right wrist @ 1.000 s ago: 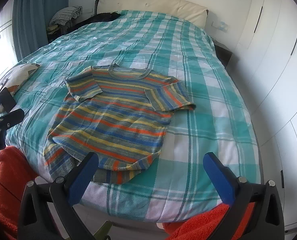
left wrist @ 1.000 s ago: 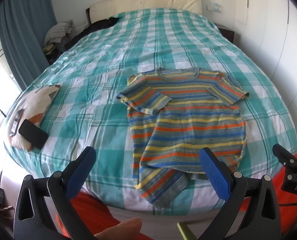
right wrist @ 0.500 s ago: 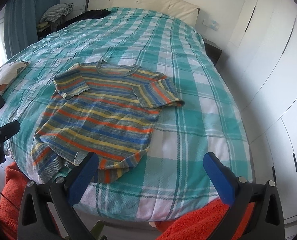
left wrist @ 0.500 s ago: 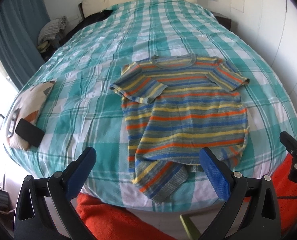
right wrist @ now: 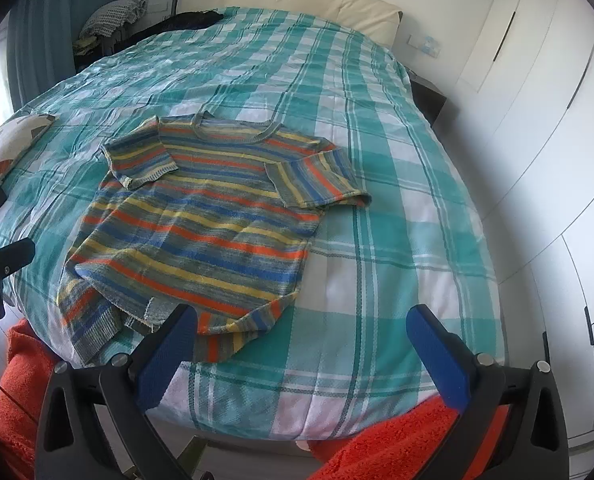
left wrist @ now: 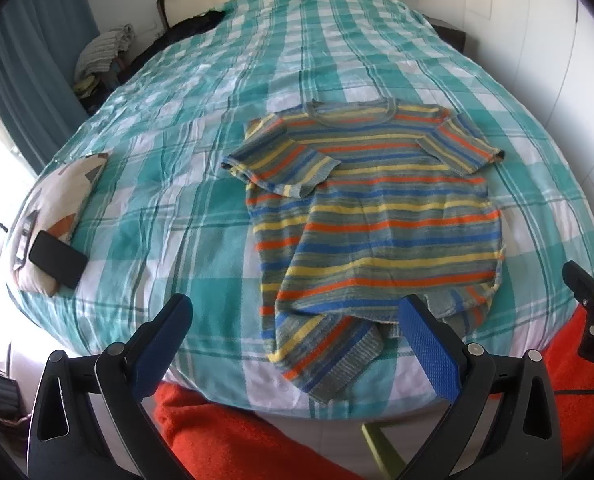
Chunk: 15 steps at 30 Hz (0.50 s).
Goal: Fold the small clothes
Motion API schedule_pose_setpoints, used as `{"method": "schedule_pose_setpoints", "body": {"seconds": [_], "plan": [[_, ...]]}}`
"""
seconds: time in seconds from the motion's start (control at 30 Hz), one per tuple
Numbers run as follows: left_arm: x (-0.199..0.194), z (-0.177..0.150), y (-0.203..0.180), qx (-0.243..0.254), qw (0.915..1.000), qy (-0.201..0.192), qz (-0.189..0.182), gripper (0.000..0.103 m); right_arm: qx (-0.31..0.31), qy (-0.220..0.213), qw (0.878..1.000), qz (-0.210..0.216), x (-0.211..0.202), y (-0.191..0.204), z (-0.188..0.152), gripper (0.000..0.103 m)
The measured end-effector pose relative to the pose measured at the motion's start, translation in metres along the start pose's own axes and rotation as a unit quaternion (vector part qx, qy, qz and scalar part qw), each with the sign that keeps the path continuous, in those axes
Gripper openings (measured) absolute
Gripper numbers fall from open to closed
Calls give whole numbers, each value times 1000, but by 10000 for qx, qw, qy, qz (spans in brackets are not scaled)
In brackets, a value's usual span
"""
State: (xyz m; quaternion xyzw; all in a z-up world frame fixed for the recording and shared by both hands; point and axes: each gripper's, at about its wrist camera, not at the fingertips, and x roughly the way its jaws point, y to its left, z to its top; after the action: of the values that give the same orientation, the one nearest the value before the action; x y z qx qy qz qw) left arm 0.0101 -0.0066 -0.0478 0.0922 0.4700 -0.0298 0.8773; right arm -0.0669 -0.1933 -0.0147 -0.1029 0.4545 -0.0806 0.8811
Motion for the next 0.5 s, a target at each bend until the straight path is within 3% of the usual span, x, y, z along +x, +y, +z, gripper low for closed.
{"method": "schedule_pose_setpoints", "body": {"seconds": [0.5], "plan": [[4, 0, -5, 80, 9999, 121, 31, 103, -94, 175, 9996, -213, 9, -2, -4, 103]]}}
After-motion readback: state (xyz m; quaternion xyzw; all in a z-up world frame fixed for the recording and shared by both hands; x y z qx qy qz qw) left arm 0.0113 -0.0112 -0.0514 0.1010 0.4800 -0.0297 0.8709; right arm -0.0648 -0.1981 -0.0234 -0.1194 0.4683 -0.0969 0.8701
